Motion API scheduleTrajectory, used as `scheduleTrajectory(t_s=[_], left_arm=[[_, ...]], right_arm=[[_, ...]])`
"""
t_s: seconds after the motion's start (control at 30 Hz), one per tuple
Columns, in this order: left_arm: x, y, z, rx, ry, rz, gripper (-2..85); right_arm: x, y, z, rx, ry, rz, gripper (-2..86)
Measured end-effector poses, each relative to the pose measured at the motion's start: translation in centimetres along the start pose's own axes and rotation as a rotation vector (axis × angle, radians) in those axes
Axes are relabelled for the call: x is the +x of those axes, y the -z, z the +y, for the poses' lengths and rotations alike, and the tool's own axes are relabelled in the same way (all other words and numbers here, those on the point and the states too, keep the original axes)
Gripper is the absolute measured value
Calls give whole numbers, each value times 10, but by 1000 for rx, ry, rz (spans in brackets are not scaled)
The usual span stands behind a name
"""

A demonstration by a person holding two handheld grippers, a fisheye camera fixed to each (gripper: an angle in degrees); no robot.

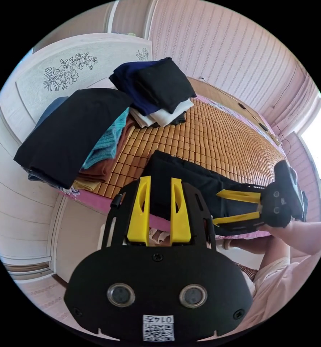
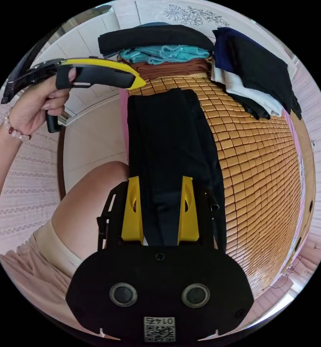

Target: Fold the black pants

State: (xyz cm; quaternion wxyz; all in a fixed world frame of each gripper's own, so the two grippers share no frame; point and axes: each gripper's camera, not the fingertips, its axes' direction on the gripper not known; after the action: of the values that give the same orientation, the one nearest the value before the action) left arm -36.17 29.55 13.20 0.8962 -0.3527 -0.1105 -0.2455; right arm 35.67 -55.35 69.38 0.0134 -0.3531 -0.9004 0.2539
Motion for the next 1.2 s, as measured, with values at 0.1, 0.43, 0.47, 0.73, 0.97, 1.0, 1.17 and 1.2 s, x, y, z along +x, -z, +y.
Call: scheduleTrajectory(t_s=[0.1,0.43,0.47,0.73,0.97,1.0,1.17,1.2], left_arm=[[-3,-10,-20,-31,-14,-18,91],[16,-78,-91,-216,-82,-22,124],[23,-87,-96,-244,-108,-39,123],[52,-92,-93,-245,-155,-105,-4],[45,8,-112,23,-119,91,-9],[41,30,-109,76,-129,92,-10],[6,72,-58,161,-81,116,-10],[-1,61,-41,112,-53,106,-10]], right_arm=[[9,-28,-8,-127,0,23,130],[72,39,130,173,-174,-98,15],[75,46,146,189,-193,-88,15],[138,116,410,427,-767,16,16],[172,190,563,814,-993,98,13],[170,195,589,864,-1013,110,12],[158,159,666,729,-1129,184,2],[157,134,678,619,-1178,175,-1]])
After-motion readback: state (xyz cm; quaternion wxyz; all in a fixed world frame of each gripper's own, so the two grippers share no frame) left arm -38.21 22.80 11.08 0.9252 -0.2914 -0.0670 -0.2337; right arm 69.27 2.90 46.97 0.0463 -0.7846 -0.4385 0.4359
